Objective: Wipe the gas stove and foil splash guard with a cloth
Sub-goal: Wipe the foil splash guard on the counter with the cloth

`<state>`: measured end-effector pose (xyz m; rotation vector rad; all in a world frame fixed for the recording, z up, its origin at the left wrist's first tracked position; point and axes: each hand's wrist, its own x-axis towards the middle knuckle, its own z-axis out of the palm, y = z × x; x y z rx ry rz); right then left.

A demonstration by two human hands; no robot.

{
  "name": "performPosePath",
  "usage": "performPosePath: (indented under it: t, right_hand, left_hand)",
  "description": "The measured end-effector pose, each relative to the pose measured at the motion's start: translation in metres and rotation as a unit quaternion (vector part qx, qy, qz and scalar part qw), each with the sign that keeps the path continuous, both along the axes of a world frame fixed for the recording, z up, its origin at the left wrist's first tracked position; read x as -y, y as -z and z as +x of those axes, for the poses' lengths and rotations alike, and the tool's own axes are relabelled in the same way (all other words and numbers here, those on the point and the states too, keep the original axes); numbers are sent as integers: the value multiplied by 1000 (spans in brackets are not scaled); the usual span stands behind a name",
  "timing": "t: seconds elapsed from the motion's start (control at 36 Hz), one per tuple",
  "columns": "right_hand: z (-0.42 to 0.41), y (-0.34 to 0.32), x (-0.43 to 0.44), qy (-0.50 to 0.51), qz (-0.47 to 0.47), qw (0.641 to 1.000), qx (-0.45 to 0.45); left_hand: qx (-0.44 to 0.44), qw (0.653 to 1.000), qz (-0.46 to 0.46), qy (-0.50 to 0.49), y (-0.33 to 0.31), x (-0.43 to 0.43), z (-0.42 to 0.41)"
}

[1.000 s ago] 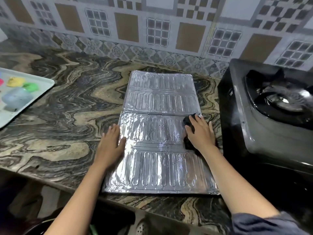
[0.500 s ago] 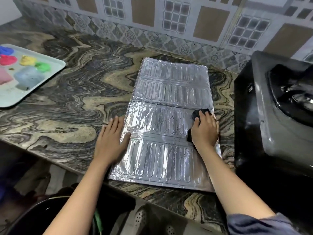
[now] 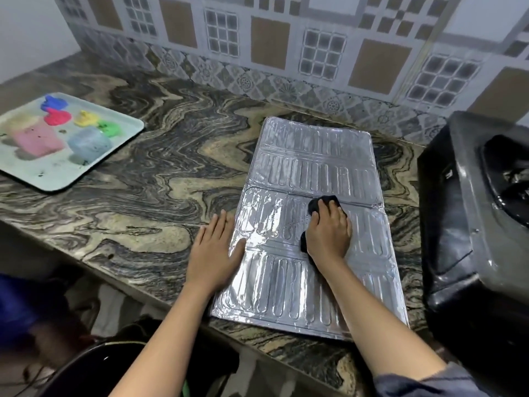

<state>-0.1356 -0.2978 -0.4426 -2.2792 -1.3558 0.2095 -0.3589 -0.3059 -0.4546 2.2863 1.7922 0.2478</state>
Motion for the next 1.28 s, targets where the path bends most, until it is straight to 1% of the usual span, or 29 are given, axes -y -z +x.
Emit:
performPosePath:
  t: [0.17, 0.36, 0.44, 0.58, 0.67, 0.83, 0.94, 1.08, 1.19, 1.28]
  right_hand:
    - [-27, -1, -10, -17, 5, 1000, 0]
    - [-30, -2, -13, -13, -6, 1000, 13]
    - [-34, -2, -14, 1, -9, 1000, 10]
    - [-48, -1, -19, 30, 1, 1000, 1]
    - [-59, 1, -23, 23, 6, 1000, 10]
    - [-81, -1, -36, -59, -11, 998, 27]
    - [-91, -1, -43, -151, -18, 986, 62]
    - [-90, -8, -43, -270, -30, 959, 74]
    - [-71, -12, -33, -380, -24, 922, 75]
    - [-50, -14, -19, -412, -31, 908, 68]
  left_hand:
    - [6, 1000, -22, 15, -2, -4, -3]
    - [81, 990, -96, 66, -15, -6, -17]
    - [74, 991, -87, 70, -13, 5, -23]
    - [12, 997, -35, 69, -1, 23, -28]
    - [4, 998, -19, 65, 1, 23, -26]
    - [0, 998, -15, 66, 0, 22, -27]
    - [3, 998, -18, 63, -1, 23, -27]
    - [7, 998, -19, 55, -3, 23, -25]
    - [14, 998, -20, 49, -2, 24, -25]
    - [16, 999, -21, 47, -1, 24, -24]
